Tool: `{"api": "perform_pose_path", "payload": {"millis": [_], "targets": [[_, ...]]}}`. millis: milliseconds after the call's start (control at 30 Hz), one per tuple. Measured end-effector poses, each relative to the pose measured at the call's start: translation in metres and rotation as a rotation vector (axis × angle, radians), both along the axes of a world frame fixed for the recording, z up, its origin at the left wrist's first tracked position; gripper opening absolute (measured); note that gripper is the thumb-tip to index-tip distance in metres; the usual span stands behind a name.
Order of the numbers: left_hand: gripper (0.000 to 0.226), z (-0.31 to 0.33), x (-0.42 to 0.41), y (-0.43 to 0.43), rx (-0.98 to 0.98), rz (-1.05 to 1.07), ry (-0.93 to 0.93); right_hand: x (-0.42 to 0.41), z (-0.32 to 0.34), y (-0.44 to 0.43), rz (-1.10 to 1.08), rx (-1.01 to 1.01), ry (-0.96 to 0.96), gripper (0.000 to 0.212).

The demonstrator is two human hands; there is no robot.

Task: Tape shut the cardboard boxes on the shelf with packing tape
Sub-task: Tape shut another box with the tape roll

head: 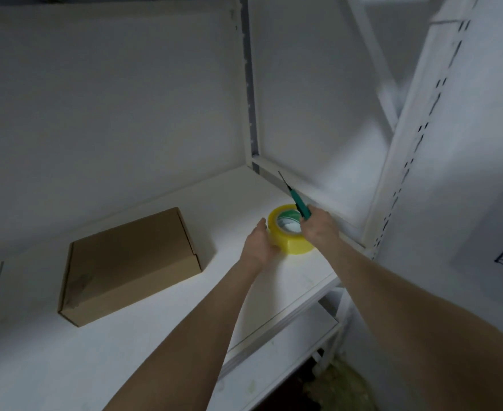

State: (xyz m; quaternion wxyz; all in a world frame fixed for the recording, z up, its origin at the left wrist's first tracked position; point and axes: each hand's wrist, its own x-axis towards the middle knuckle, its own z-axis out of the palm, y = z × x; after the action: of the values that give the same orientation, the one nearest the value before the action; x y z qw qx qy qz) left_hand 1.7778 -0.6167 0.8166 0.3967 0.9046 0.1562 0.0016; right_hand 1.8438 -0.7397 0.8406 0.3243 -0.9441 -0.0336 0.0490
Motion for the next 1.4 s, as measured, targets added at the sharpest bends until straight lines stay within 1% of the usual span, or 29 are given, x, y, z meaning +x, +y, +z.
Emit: {"api": "perform_pose_path", "payload": {"millis": [33,133,200,267,367,467,500,533,567,633,733,867,933,967,1000,1033,1067,1133,1167,1200,1233,1300,1367,1400], "targets": [[0.067,-0.002,0.002,-0.001,-0.010,0.026,-0.005,0.001,0.000,0.000,0.009,0.002,-0.001,0.027],[0.033,-0.009,0.002,-0.001,0.076,0.098,-0.077,0.002,0.002,-0.001,0.007,-0.034,0.011,0.030],[0.026,-0.013,-0.002,0.001,0.045,0.168,-0.108,-0.001,0.004,-0.003,0.006,-0.054,0.018,0.032],[0.022,-0.015,-0.007,0.008,0.051,0.232,-0.110,-0.005,0.004,-0.002,0.008,-0.045,0.014,0.030],[0.017,-0.016,-0.016,0.025,0.072,0.272,-0.135,-0.015,0.003,0.005,0.040,-0.004,0.020,0.027],[0.018,-0.015,-0.032,0.046,0.104,0.311,-0.136,-0.020,0.000,0.013,0.051,0.084,0.059,0.014],[0.018,-0.015,-0.039,0.053,0.116,0.322,-0.133,-0.021,0.000,0.013,0.028,0.104,0.063,0.013],[0.019,-0.014,-0.044,0.059,0.127,0.328,-0.131,-0.023,0.000,0.013,-0.004,0.094,0.068,0.018],[0.019,-0.014,-0.049,0.063,0.135,0.331,-0.124,-0.024,-0.001,0.011,-0.032,0.055,0.081,0.026],[0.018,-0.014,-0.058,0.069,0.140,0.330,-0.112,-0.028,-0.006,0.008,-0.042,-0.084,0.139,0.037],[0.017,-0.013,-0.065,0.072,0.140,0.317,-0.103,-0.041,-0.016,0.010,0.017,-0.255,0.177,0.043],[0.015,-0.008,-0.068,0.077,0.150,0.291,-0.084,-0.049,-0.017,0.015,0.063,-0.400,0.095,0.043],[0.015,-0.006,-0.068,0.078,0.148,0.295,-0.072,-0.047,-0.011,0.016,0.082,-0.365,-0.001,0.041],[0.016,-0.005,-0.068,0.078,0.150,0.296,-0.066,-0.046,-0.007,0.018,0.119,-0.304,-0.090,0.042],[0.016,-0.004,-0.069,0.078,0.153,0.292,-0.063,-0.046,-0.003,0.021,0.201,-0.247,-0.174,0.046],[0.016,-0.004,-0.069,0.077,0.154,0.287,-0.062,-0.049,0.002,0.024,0.326,-0.213,-0.231,0.051],[0.016,-0.003,-0.070,0.077,0.153,0.283,-0.063,-0.053,0.005,0.029,0.458,-0.210,-0.246,0.058],[0.014,-0.001,-0.071,0.075,0.145,0.286,-0.077,-0.065,0.003,0.040,0.649,-0.317,-0.243,0.066],[0.012,0.001,-0.072,0.074,0.138,0.285,-0.090,-0.069,-0.001,0.044,0.699,-0.399,-0.250,0.065],[0.010,0.004,-0.072,0.073,0.131,0.280,-0.109,-0.071,-0.005,0.044,0.715,-0.453,-0.245,0.062],[0.007,0.010,-0.072,0.072,0.125,0.271,-0.139,-0.071,-0.006,0.044,0.706,-0.453,-0.228,0.059],[0.009,0.024,-0.069,0.073,0.118,0.263,-0.202,-0.069,0.001,0.042,0.659,-0.331,-0.189,0.052],[0.014,0.039,-0.064,0.076,0.102,0.276,-0.222,-0.067,0.014,0.042,0.592,-0.114,-0.107,0.037],[0.015,0.047,-0.062,0.077,0.092,0.283,-0.212,-0.066,0.020,0.043,0.555,0.016,-0.059,0.035]]}}
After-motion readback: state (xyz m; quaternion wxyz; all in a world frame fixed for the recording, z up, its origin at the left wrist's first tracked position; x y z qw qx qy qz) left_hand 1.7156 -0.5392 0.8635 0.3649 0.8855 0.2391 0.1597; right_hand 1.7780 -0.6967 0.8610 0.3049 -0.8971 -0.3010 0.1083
